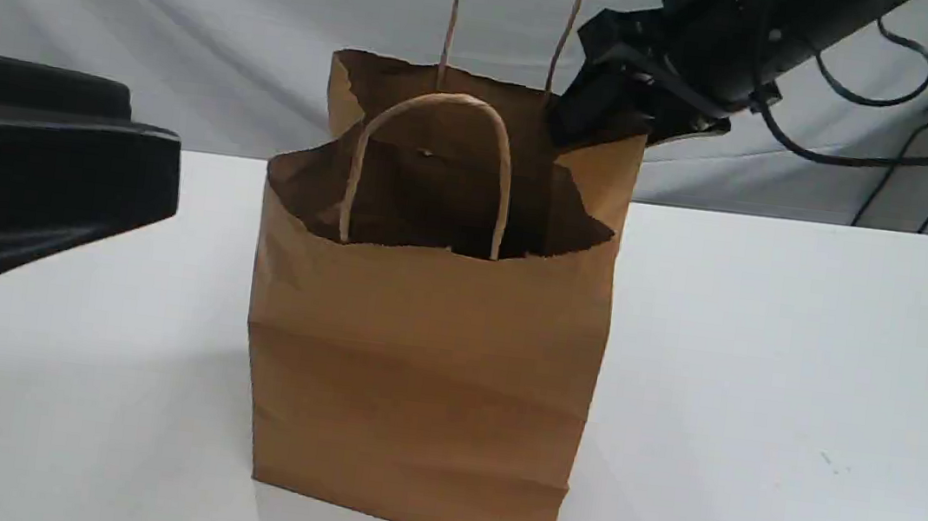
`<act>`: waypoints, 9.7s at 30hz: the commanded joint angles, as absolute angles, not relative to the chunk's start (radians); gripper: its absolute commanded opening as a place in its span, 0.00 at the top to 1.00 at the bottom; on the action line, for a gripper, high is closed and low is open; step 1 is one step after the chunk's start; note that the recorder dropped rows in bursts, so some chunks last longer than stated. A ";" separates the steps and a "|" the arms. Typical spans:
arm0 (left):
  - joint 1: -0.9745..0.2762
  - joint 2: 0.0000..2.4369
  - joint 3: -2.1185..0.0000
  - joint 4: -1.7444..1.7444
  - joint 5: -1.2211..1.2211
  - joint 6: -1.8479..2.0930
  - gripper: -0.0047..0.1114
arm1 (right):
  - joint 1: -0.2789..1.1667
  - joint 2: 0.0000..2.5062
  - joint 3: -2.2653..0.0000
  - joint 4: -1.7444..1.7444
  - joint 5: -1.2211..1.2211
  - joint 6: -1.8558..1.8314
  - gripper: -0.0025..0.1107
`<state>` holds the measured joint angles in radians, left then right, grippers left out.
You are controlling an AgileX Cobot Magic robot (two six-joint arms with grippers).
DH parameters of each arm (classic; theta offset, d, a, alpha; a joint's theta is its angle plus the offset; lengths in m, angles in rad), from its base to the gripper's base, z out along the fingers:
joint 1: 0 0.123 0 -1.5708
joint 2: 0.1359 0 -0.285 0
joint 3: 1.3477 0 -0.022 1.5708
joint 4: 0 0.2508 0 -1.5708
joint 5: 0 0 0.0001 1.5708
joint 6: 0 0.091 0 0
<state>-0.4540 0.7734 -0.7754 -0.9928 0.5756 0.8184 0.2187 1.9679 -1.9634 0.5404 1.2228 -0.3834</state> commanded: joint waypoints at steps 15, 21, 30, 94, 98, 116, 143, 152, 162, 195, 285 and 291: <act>-0.458 0.688 -0.768 -0.803 0.553 0.730 0.82 | 0.220 1.745 -1.967 0.363 1.221 -0.385 0.89; -0.458 0.523 -0.768 -0.460 0.495 0.472 0.96 | 0.220 1.678 -1.967 0.361 1.221 -0.389 0.98; -0.458 0.287 -0.757 0.322 0.537 -0.318 0.96 | 0.220 1.552 -1.965 0.398 1.179 -0.425 0.98; -0.458 0.000 -0.295 0.781 0.410 -0.741 0.96 | 0.220 0.634 -0.447 0.463 0.016 -0.552 0.98; -0.458 0.000 -0.295 0.781 0.410 -0.741 0.96 | 0.220 0.595 -0.444 0.484 0.019 -0.535 0.98; -0.458 0.000 -0.295 0.784 0.422 -0.739 0.96 | 0.033 0.118 -0.037 0.461 -0.091 -0.469 0.98; -0.458 0.000 -0.295 0.784 0.422 -0.739 0.96 | -0.009 0.000 0.000 -0.095 -0.021 -0.021 0.98; -0.458 0.000 -0.295 0.784 0.422 -0.739 0.96 | -0.009 0.000 0.000 -0.128 0.097 0.030 0.98; -0.458 0.000 -0.295 0.784 0.422 -0.739 0.96 | -0.009 0.000 0.000 -0.033 0.118 0.063 0.98; -0.458 0.000 -0.295 0.740 0.366 -0.758 0.96 | -0.009 0.000 0.000 -0.009 0.118 0.063 0.98; -0.069 0.000 0.000 -0.068 0.087 0.057 0.96 | -0.009 0.000 0.000 -0.009 0.118 0.063 0.98; -0.069 0.000 0.000 -0.068 0.087 0.057 0.96 | -0.009 0.000 0.000 -0.009 0.118 0.063 0.98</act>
<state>-0.0712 0.0024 -0.0048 -0.0632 0.0991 0.0605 -0.0013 0.0065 -0.0039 -0.0126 0.1190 0.0624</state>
